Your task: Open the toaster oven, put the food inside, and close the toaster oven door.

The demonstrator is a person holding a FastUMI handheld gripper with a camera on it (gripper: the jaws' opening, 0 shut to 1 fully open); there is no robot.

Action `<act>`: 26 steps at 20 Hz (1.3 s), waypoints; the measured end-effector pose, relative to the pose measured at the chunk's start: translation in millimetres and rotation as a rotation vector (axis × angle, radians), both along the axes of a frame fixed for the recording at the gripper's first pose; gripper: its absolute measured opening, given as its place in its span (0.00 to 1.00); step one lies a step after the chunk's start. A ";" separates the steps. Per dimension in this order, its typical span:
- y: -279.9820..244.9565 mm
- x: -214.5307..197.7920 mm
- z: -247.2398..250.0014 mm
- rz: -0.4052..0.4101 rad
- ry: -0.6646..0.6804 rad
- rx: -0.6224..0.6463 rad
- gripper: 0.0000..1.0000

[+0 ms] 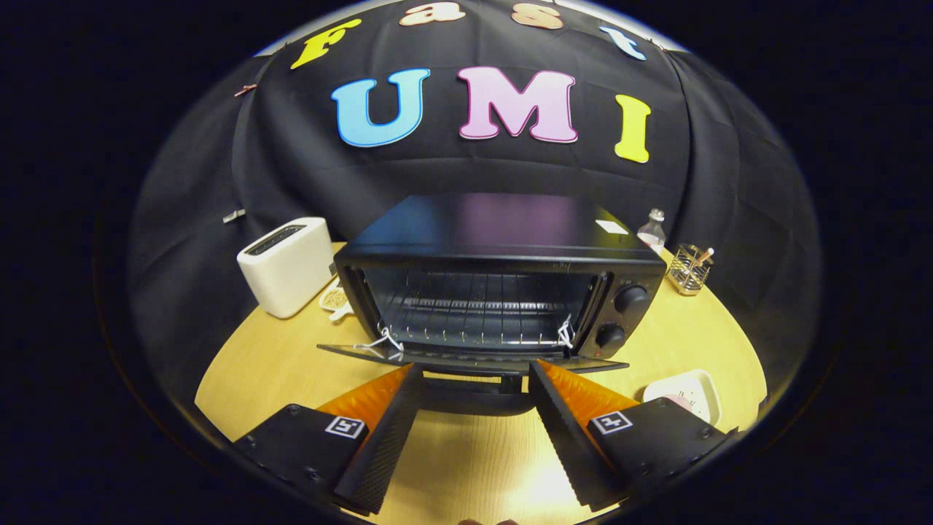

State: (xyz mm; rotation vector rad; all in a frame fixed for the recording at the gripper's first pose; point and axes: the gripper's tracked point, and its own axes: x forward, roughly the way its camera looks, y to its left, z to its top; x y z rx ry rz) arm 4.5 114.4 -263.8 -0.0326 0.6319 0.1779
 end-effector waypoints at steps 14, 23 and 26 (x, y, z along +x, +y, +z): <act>-65.3 -48.4 -16.1 -0.013 0.096 0.022 0.99; -172.4 -18.3 52.7 -0.003 0.000 -0.033 0.99; -204.1 -14.8 51.0 -0.013 0.062 0.033 0.99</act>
